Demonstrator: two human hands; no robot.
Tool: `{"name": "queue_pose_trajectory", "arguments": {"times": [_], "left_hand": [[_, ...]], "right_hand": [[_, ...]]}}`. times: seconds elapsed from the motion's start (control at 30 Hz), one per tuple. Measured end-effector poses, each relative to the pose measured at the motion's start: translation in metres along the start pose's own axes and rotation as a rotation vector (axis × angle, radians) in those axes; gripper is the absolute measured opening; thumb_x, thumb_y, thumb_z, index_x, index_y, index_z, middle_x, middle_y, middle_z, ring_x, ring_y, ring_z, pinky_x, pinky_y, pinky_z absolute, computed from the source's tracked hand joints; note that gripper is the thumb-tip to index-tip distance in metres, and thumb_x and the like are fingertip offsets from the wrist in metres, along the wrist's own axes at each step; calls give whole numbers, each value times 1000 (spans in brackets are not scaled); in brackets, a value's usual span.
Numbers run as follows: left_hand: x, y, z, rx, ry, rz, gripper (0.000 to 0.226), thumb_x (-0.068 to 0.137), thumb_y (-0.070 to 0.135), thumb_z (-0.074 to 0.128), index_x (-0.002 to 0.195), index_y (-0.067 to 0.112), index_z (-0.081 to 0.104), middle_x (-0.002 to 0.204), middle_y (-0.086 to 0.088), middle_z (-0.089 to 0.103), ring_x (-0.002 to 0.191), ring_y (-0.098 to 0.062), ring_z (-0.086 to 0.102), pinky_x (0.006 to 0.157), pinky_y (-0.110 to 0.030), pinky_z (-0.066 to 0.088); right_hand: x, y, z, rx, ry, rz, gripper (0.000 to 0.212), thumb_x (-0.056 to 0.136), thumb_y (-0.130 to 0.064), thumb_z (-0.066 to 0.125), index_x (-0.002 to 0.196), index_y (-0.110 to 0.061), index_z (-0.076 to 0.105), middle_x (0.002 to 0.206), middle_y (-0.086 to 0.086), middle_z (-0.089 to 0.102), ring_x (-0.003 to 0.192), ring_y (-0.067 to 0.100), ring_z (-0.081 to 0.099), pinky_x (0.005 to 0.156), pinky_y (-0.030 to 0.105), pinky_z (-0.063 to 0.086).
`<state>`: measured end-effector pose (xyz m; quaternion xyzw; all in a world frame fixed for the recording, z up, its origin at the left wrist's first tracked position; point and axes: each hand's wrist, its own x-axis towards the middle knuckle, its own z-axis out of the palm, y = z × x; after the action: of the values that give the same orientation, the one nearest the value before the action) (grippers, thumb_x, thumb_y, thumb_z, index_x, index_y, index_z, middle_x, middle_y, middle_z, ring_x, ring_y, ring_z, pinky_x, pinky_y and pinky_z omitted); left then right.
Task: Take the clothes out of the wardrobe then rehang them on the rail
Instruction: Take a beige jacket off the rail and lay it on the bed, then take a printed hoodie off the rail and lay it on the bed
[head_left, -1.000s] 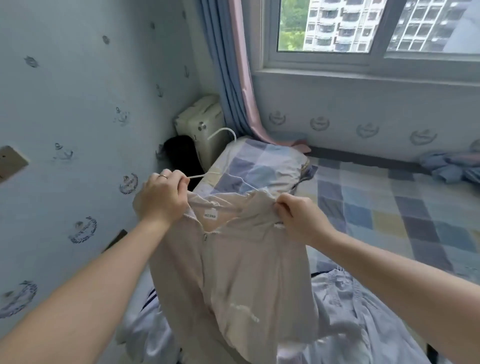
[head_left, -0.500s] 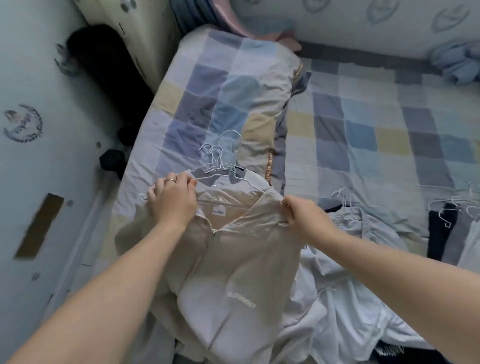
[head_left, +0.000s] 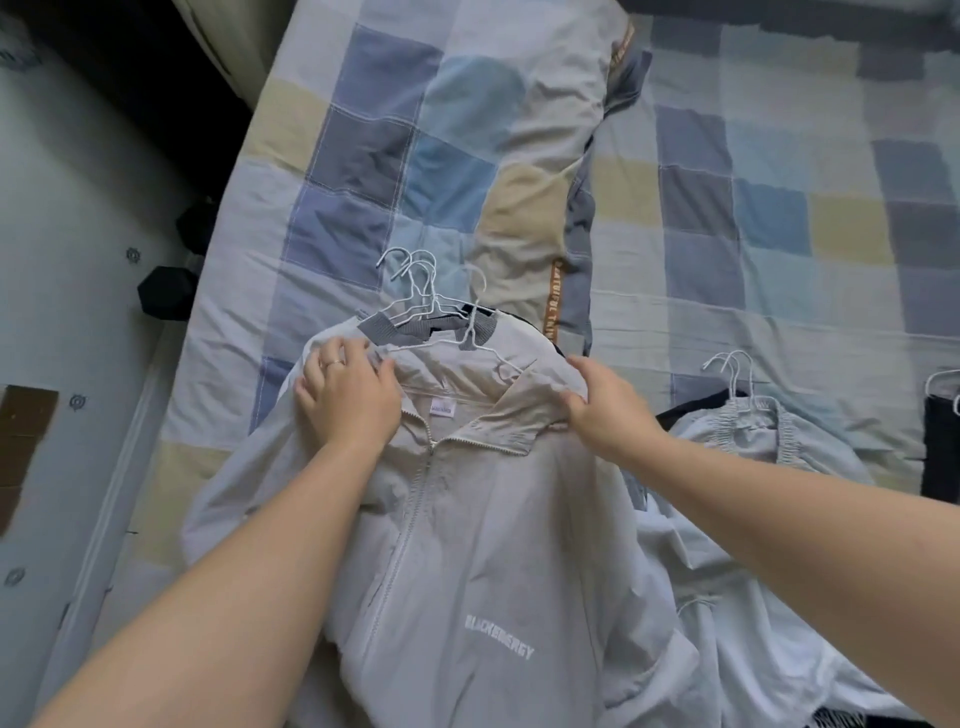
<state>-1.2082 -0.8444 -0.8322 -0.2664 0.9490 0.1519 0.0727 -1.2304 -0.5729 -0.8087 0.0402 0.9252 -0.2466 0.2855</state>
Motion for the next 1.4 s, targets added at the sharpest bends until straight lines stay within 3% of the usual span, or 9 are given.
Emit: {"name": "queue_pose_trajectory", "arguments": {"times": [0.2,0.4,0.63,0.77,1.1,1.23,1.4], "left_hand": [[-75,15,-27,-55,-137,38,56,99,49,45,148,25,37,165,-5,17,151,-27,7,119,-50,8],[-173,70,-75,-58,-252,221,67,97,57,42,156,35,18,167,2,-2,152,-20,-9,120,-51,-2],[-269,152,-121,22,-255,533,70,94,66,30,156,42,9,167,7,-9,151,-20,-16,117,-56,-11],[-334,202,-122,74,-311,733,76,86,76,13,155,45,1,165,10,-15,149,-19,-24,116,-56,-14],[-556,311,-88,212,-339,1271,73,90,78,10,152,48,-13,164,8,-21,143,-17,-39,114,-50,-25],[-674,336,-68,198,-390,1447,75,87,80,5,152,49,-14,163,10,-22,146,-18,-33,112,-47,-27],[-823,352,-37,202,-452,1730,72,91,76,10,153,47,-9,160,13,-27,145,-18,-35,118,-53,-17]], "right_hand": [[-57,6,-21,-175,44,-48,63,99,-51,36,154,-41,9,164,-8,6,150,21,5,116,53,11],[-150,19,-66,-186,109,-17,66,98,-56,33,154,-44,-1,164,-13,-9,150,20,-9,116,60,0],[-283,76,-120,-176,303,172,73,96,-59,29,154,-39,-11,163,-8,-17,150,24,-14,114,63,-3],[-362,134,-139,-134,418,255,75,95,-61,28,152,-41,-17,161,-8,-24,149,24,-20,115,61,-8],[-572,291,-128,20,698,569,71,94,-65,18,144,-47,-30,158,-13,-30,148,21,-21,114,57,-14],[-676,354,-104,52,790,723,73,92,-65,19,149,-44,-22,162,-12,-20,150,24,-13,114,60,-7],[-806,422,-60,81,854,950,72,95,-62,27,153,-40,-11,163,-10,-18,151,26,-10,115,63,-3]]}}
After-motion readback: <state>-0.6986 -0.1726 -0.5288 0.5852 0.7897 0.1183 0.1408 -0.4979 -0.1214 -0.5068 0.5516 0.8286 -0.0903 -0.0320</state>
